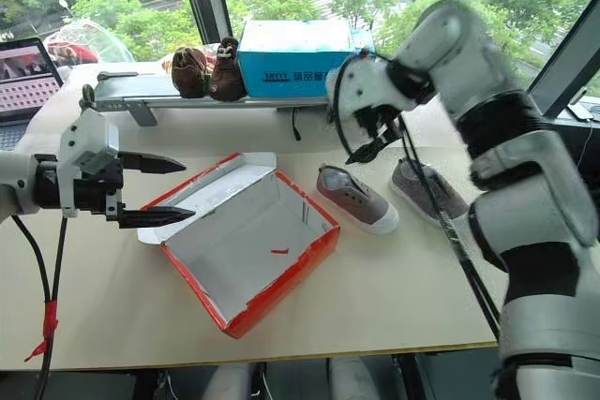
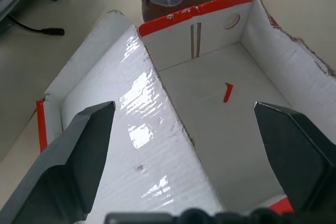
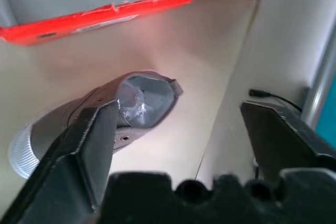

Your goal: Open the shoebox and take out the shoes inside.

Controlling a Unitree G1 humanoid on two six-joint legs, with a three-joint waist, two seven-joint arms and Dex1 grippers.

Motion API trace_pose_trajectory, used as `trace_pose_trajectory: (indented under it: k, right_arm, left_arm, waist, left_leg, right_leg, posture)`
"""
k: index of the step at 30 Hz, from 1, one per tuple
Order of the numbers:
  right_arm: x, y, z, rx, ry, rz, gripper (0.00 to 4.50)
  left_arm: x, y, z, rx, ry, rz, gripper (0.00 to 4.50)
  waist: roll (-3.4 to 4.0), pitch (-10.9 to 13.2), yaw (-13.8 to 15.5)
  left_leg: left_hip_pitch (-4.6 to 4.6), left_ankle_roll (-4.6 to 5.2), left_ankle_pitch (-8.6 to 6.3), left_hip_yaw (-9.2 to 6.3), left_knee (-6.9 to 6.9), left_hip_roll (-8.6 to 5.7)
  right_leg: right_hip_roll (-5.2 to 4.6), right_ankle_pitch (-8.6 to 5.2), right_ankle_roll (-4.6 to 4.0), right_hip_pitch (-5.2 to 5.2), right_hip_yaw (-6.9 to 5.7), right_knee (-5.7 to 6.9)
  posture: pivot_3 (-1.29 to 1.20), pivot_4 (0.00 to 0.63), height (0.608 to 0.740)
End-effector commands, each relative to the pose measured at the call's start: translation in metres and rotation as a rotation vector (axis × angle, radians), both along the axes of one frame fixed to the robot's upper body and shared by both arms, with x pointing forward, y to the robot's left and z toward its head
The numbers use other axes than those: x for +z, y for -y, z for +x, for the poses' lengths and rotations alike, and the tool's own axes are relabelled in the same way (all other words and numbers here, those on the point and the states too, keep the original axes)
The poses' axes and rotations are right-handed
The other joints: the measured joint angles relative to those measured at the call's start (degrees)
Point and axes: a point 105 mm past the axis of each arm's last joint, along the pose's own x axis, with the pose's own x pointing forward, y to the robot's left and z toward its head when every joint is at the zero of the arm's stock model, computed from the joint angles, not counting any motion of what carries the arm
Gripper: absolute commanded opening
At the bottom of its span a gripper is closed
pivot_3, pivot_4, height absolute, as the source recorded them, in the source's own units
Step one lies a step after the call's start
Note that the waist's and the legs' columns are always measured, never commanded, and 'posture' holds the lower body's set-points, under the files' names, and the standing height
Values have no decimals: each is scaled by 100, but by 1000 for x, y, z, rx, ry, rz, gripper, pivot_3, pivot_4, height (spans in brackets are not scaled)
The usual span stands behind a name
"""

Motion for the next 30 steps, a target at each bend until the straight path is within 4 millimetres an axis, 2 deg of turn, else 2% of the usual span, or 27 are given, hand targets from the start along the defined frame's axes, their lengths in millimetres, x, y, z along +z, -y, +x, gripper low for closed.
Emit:
trace_pose_trajectory:
  k: [1,3,5,7,8,9,10,11,13,14,15,16,17,18,20,23,25,30]
  right_arm:
    - [-4,22,-42,-79,-276,178,4446]
    - [-15,38,-73,-162,-525,327,4446]
    - [-22,48,-96,-227,-718,456,4446]
    - [-50,68,-81,-402,-668,662,4446]
    - [-59,76,-77,-460,-631,736,4446]
    - [-63,82,-76,-519,-643,822,4446]
    - [-64,84,-77,-545,-664,872,4446]
    - [-66,94,-62,-626,-544,1037,4446]
    - [-74,111,-49,-761,-429,1265,4446]
    - [-77,113,-54,-807,-510,1413,4446]
    - [-81,108,-63,-801,-597,1466,4446]
    - [-89,104,-68,-820,-612,1471,4446]
    - [-95,105,-67,-870,-580,1518,4446]
    - [-99,107,-64,-926,-536,1551,4446]
    - [-120,123,-54,-1133,-348,1578,4446]
    - [-160,135,-58,-1370,-97,1437,4446]
    - [-180,130,-68,-1406,16,1318,4446]
    - [-208,113,-83,-1408,80,1203,4446]
  left_arm:
    - [33,-10,-8,25,74,-241,4500]
    - [49,-34,-2,152,179,-431,4500]
    - [53,-58,2,295,268,-557,4500]
    - [35,-68,7,473,311,-686,4500]
    - [29,-70,7,526,321,-721,4500]
    - [28,-72,6,571,332,-794,4500]
    - [28,-74,5,593,338,-841,4500]
    - [18,-91,5,742,388,-867,4500]
    - [2,-114,-1,945,468,-849,4500]
    - [-11,-104,-5,931,380,-850,4500]
    - [-18,-87,-8,879,284,-860,4500]
    - [-24,-73,-12,854,212,-873,4500]
    - [-27,-68,-18,865,192,-895,4500]
    - [-28,-69,-22,895,198,-901,4500]
    - [-44,-78,-29,980,200,-825,4500]
    - [-75,-81,-40,1062,174,-722,4500]
    - [-97,-77,-50,1084,169,-637,4500]
    - [-127,-82,-63,1190,272,-520,4500]
  waist:
    - [-1,-1,14]
    - [-5,-3,58]
    - [-5,-3,101]
    - [-8,-12,85]
    - [-18,-23,76]
    - [-30,-28,73]
    - [-40,-28,78]
    - [-44,-26,82]
    - [-89,-56,43]
    - [-93,-58,33]
    - [-106,-66,23]
    - [-107,-67,19]
    - [-109,-68,26]
    - [-113,-71,28]
    - [-120,-77,4]
    - [-105,-104,-22]
    - [-100,-113,-27]
    - [-101,-122,-35]
  left_leg:
    - [0,0,0,1,0,0]
    - [1,0,0,0,-2,1]
    - [11,2,-1,-1,-3,1]
    - [13,2,-1,2,0,2]
    - [38,5,-2,3,-2,2]
    - [90,16,-15,8,2,3]
    - [100,13,-19,12,7,3]
    - [98,12,-16,11,13,1]
    - [99,17,-7,10,23,2]
    - [106,17,-7,10,26,2]
    - [107,17,-7,10,27,-2]
    - [105,17,-6,8,24,1]
    - [104,16,-6,9,29,-2]
    - [99,16,-6,9,28,-1]
    - [96,15,-7,10,28,-1]
    - [104,14,-8,13,21,0]
    - [104,13,-8,16,9,0]
    - [95,-4,-19,24,-4,4]
  right_leg:
    - [0,0,0,1,1,-1]
    - [-1,-1,1,6,0,-10]
    - [-4,-5,-1,16,-1,-6]
    - [-2,-2,-3,11,4,-6]
    - [-3,-3,-1,43,4,-7]
    - [-3,-4,0,95,6,-14]
    - [-3,-14,17,108,10,-14]
    - [-2,-19,45,104,13,-14]
    - [4,2,49,103,19,-14]
    - [5,5,47,113,22,-14]
    - [4,8,54,120,24,-20]
    - [5,9,54,119,23,-24]
    - [4,6,58,124,27,-20]
    - [1,4,59,123,26,-28]
    - [-1,3,63,126,25,-37]
    - [0,-8,33,126,25,-54]
    - [-2,-16,17,125,27,-71]
    - [-5,-12,8,119,32,-101]
  posture:
    - [0,150,740]
    - [0,150,740]
    - [0,150,740]
    - [0,150,740]
    - [0,150,740]
    - [0,150,740]
    - [0,150,740]
    - [0,150,740]
    - [0,150,740]
    - [0,150,740]
    - [0,150,740]
    - [0,150,740]
    - [0,150,740]
    - [0,150,740]
    - [0,150,740]
    - [0,150,740]
    - [0,150,740]
    - [0,150,740]
